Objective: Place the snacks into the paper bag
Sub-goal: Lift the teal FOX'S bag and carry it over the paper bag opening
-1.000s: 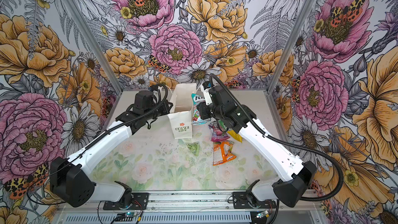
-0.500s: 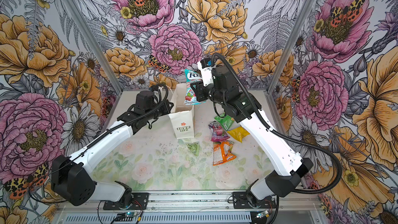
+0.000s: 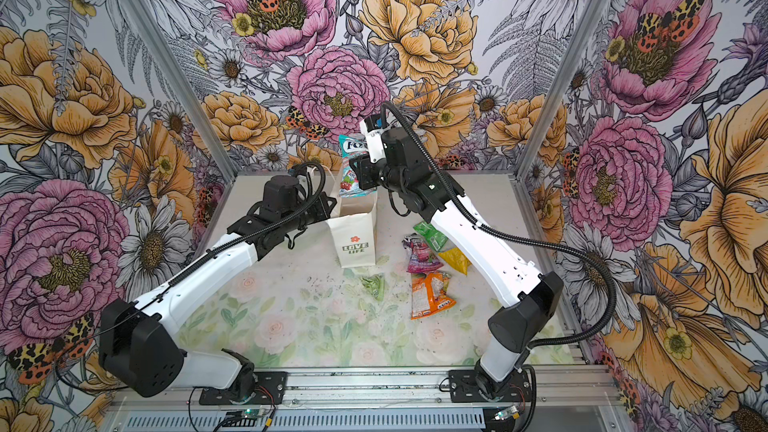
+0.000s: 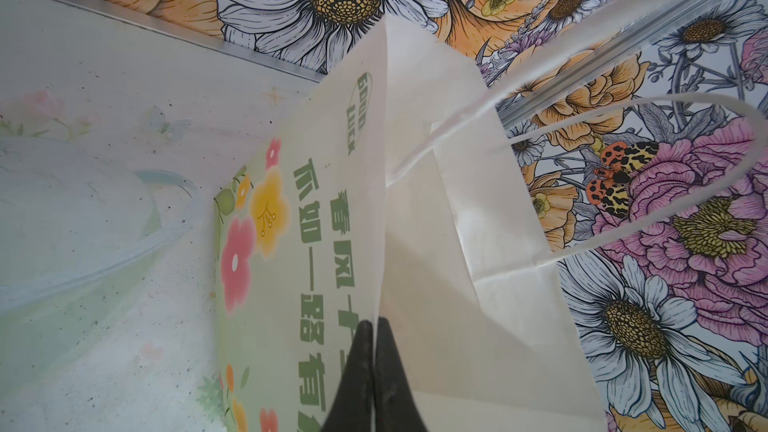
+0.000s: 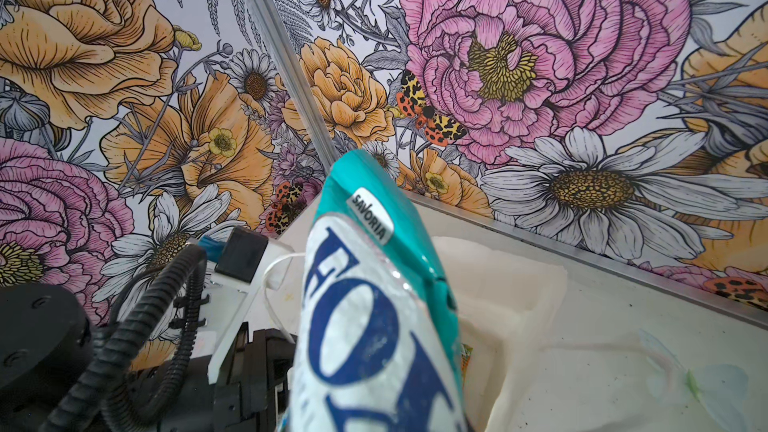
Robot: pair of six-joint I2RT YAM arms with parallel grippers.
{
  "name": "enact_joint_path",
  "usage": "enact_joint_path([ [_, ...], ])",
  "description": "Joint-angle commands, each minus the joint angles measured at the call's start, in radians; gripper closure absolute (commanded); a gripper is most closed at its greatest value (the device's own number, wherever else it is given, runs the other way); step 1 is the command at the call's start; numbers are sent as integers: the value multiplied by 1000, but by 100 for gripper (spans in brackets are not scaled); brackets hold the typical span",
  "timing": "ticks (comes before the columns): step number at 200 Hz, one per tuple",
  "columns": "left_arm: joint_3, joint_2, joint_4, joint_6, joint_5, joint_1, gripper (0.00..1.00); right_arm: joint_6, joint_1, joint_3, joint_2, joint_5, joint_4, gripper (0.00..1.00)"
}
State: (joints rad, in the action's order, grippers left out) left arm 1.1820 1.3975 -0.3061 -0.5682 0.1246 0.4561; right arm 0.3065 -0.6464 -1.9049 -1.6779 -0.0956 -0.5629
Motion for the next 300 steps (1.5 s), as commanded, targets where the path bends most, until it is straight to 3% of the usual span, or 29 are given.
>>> enact_joint_path([
  [1, -17, -20, 47, -12, -10, 12, 100, 22, 7, -39, -21, 2, 110, 94],
  [150, -27, -20, 60, -25, -18, 13, 100, 46, 8, -23, -129, 12, 156, 94],
  [300, -34, -26, 62, -30, -24, 14, 100, 13, 17, 39, -135, 39, 155, 94],
])
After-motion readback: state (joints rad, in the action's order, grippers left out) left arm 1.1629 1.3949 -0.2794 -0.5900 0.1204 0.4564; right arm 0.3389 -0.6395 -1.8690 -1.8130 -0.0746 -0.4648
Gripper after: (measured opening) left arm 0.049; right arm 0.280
